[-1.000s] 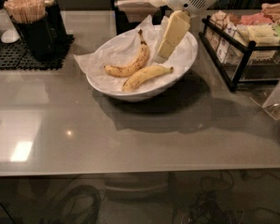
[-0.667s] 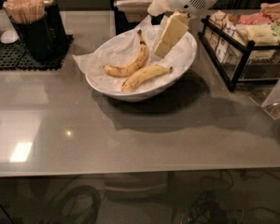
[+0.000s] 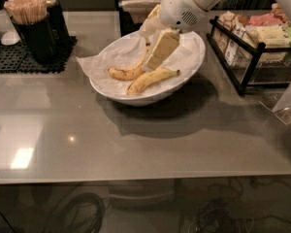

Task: Pick banana from white bowl

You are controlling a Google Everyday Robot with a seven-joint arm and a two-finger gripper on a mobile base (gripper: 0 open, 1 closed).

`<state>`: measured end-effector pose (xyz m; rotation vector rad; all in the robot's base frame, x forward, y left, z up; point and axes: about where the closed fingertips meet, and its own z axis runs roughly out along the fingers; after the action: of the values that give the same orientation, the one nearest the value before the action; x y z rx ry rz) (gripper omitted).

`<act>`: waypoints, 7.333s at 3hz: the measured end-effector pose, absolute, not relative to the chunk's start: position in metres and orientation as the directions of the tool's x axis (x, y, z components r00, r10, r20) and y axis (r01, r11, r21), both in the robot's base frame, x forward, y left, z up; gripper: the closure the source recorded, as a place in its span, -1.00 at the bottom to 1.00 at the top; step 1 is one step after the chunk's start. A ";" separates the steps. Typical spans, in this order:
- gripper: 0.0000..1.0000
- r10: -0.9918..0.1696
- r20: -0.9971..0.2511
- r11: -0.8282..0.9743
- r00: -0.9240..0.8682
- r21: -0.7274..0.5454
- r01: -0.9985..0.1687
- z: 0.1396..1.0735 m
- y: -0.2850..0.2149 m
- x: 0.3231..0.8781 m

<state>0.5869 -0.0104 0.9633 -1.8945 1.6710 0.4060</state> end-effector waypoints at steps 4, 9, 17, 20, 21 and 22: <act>-0.44 -0.785 -0.535 -0.263 0.313 -0.169 -0.950 0.873 0.065 0.594; 0.08 -0.837 -0.426 -0.339 0.343 -0.088 -0.937 0.835 0.021 0.605; 1.00 -0.935 -0.242 -0.217 0.259 -0.187 -0.958 0.935 -0.010 0.600; 1.00 -0.920 -0.337 -0.118 0.198 -0.244 -0.963 1.009 -0.023 0.591; 1.00 -0.854 -0.503 -0.046 0.132 -0.180 -0.983 1.000 -0.043 0.575; 1.00 -0.733 -0.674 0.000 0.095 -0.140 -0.990 0.996 -0.055 0.551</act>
Offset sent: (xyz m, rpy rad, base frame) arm -0.0038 0.0721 -0.1010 0.0028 0.1127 0.1724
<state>0.5515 -0.0548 0.9963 -1.7878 1.6915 0.5608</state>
